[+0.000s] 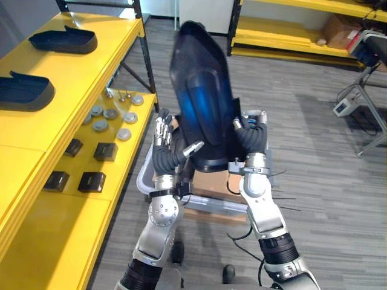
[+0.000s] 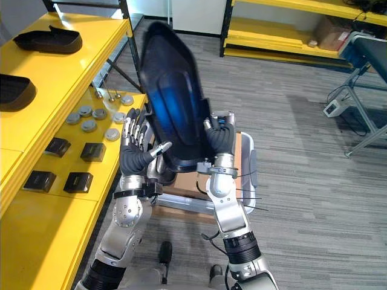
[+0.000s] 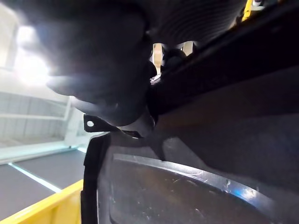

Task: Walk over and take plastic housings, then place them on the shelf

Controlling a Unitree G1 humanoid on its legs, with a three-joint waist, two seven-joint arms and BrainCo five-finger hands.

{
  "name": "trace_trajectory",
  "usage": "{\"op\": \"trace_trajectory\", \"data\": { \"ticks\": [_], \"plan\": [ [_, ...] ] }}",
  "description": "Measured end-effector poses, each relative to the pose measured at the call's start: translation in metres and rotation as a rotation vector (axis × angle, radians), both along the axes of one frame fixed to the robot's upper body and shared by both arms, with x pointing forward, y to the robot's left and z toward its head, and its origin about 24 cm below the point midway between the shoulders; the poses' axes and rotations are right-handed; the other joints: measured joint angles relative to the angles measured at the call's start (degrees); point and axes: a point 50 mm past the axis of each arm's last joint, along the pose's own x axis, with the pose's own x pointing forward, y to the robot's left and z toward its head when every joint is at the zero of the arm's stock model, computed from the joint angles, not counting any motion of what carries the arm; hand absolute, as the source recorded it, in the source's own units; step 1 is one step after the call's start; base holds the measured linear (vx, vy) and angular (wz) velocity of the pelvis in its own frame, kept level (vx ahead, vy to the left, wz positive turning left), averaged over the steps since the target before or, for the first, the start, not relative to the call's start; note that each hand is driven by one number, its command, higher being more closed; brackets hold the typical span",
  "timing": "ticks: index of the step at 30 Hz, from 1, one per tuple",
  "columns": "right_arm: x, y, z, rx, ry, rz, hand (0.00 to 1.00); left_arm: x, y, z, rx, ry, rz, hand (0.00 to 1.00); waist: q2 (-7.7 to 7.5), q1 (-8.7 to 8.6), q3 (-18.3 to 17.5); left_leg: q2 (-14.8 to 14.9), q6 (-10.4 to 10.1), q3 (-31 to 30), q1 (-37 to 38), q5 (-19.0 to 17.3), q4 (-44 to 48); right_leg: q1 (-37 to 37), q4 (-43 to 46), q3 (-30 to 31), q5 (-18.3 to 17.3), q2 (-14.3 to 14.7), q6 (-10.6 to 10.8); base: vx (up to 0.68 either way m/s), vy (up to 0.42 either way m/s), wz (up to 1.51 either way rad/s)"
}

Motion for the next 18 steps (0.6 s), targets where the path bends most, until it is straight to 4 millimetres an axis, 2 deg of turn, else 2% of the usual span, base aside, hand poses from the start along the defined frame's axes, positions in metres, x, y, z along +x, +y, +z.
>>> {"op": "trace_trajectory", "data": {
  "ticks": [6, 7, 9, 15, 16, 18],
  "plan": [
    [-0.003, 0.006, -0.006, 0.004, 0.024, 0.041, 1.00, 0.007, 0.000, -0.012, 0.026, 0.073, 0.037, 0.00, 0.09, -0.05, -1.7, 0.0, 0.0, 0.1, 0.1, 0.0, -0.1, 0.0, 0.0, 0.1, 0.1, 0.0, 0.0, 0.00, 0.000, 0.00],
    [-0.005, 0.011, -0.006, 0.013, 0.021, 0.072, 1.00, 0.008, -0.001, -0.019, 0.034, 0.105, 0.038, 1.00, 0.10, -0.09, -1.8, 0.0, 0.0, 0.1, 0.1, 0.0, -0.1, 0.0, 0.0, 0.1, 0.1, 0.0, 0.0, 0.00, 0.000, 0.00],
    [-0.007, 0.013, -0.005, 0.011, 0.009, 0.083, 1.00, 0.010, 0.000, -0.026, 0.050, 0.144, 0.042, 1.00, 0.10, -0.09, -2.1, 0.1, 0.0, 0.1, 0.1, 0.0, -0.1, 0.0, 0.0, 0.1, 0.0, 0.0, 0.0, 0.00, 0.000, 0.00],
    [-0.007, 0.014, -0.006, 0.031, 0.021, 0.103, 1.00, 0.010, 0.001, -0.028, 0.007, 0.160, 0.025, 1.00, 0.10, -0.08, -3.2, 0.0, 0.0, 0.1, 0.1, 0.0, -0.1, 0.0, 0.0, 0.1, 0.0, -0.1, -0.1, 0.00, 0.000, 0.00],
    [-0.007, 0.015, -0.007, 0.035, 0.025, 0.110, 0.00, 0.010, 0.002, -0.028, -0.008, 0.162, 0.019, 1.00, 0.10, -0.09, -3.2, 0.0, 0.0, 0.1, 0.1, 0.0, -0.1, 0.0, 0.0, 0.1, 0.0, 0.0, -0.1, 0.00, 0.000, 0.00],
    [-0.008, 0.015, -0.009, 0.044, 0.035, 0.121, 0.00, 0.011, 0.004, -0.029, -0.015, 0.167, 0.018, 1.00, 0.11, -0.11, -3.2, 0.0, 0.0, 0.1, 0.1, 0.0, -0.1, 0.0, 0.0, 0.1, -0.1, 0.0, -0.1, 0.00, 0.000, 0.00]
  ]
}}
